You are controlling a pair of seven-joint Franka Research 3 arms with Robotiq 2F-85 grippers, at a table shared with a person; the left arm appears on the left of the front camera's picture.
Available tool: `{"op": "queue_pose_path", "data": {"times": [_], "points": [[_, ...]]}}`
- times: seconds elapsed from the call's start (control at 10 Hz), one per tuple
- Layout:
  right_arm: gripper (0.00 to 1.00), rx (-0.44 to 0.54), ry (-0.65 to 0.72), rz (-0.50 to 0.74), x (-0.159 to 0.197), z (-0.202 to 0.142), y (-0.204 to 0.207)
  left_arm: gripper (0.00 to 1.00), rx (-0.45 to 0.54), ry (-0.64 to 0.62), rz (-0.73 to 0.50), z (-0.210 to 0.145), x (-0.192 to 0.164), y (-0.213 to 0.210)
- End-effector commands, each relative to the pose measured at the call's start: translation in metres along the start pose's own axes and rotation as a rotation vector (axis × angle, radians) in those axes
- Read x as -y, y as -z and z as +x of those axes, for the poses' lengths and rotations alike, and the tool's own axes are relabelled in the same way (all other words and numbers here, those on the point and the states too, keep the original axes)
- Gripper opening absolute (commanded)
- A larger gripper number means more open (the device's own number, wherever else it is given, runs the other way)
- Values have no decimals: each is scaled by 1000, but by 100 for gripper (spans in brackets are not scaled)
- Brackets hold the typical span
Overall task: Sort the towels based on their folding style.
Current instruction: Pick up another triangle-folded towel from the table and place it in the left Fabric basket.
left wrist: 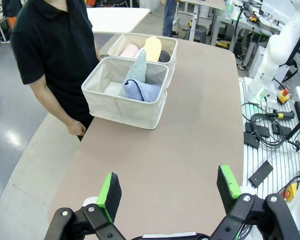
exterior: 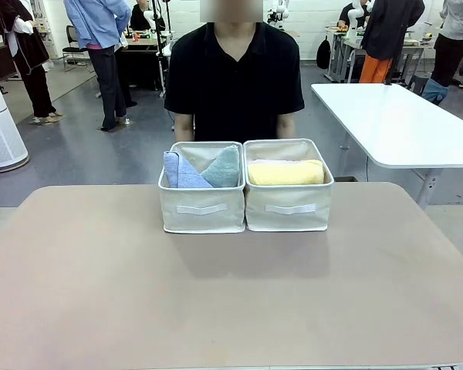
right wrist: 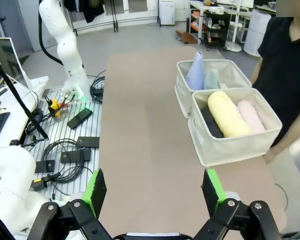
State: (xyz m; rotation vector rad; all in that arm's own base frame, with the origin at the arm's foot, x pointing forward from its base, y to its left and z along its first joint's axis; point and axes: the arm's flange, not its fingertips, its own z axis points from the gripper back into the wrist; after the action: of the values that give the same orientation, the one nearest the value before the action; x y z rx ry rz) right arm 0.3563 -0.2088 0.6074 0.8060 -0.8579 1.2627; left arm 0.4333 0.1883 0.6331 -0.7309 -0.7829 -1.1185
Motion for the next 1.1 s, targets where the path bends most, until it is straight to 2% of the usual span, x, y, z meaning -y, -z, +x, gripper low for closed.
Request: {"op": "queue_pose_path", "data": {"times": [0.0, 1.0], "points": [[100, 15, 1, 8, -2, -1, 1, 100, 6, 3, -2, 1, 3, 0], [100, 15, 1, 8, -2, -1, 1, 100, 6, 3, -2, 1, 3, 0]]}}
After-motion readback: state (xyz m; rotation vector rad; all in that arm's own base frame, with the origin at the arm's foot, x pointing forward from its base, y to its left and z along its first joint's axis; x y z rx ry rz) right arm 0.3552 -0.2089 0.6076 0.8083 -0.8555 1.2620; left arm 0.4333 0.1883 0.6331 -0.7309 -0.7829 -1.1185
